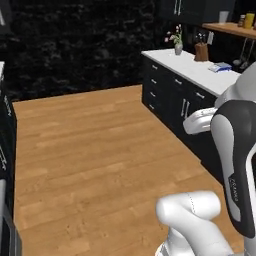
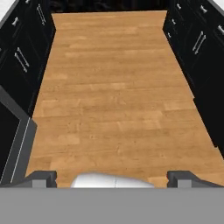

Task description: Gather all objects into one cabinet and sort the glasses and bowls to opposite sides.

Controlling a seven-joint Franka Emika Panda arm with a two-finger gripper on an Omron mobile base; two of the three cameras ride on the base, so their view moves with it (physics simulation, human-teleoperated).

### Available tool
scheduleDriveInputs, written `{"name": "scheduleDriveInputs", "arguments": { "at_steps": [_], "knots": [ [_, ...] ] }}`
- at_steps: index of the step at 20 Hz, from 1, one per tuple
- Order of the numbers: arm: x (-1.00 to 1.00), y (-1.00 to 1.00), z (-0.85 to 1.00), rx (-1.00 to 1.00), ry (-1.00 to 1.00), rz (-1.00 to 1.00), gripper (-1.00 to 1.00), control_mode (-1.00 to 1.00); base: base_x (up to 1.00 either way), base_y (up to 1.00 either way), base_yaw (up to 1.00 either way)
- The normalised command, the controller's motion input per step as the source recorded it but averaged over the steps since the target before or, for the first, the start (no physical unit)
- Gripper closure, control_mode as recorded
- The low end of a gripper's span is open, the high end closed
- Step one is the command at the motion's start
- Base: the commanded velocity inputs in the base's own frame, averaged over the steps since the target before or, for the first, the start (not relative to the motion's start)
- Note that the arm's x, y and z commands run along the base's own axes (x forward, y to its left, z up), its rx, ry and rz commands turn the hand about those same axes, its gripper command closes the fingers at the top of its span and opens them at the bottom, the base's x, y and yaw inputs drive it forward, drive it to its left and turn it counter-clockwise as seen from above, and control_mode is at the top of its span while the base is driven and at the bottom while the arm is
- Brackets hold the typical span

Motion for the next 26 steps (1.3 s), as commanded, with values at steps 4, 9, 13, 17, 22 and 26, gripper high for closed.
{"name": "scheduleDriveInputs", "arguments": {
  "at_steps": [4,9,13,17,22,26],
  "knots": [
    [0.00,0.00,0.00,0.00,0.00,0.00,-1.00,1.00,1.00,0.00,0.11],
    [0.00,0.00,0.00,0.00,0.00,0.00,-1.00,1.00,1.00,0.00,0.10],
    [0.00,0.00,0.00,0.00,0.00,0.00,-1.00,1.00,1.00,0.00,0.09],
    [0.00,0.00,0.00,0.00,0.00,0.00,-1.00,1.00,1.00,0.00,0.10],
    [0.00,0.00,0.00,0.00,0.00,0.00,-1.00,1.00,1.00,0.00,0.14],
    [0.00,0.00,0.00,0.00,0.00,0.00,-1.00,1.00,1.00,0.00,0.16]
  ]
}}
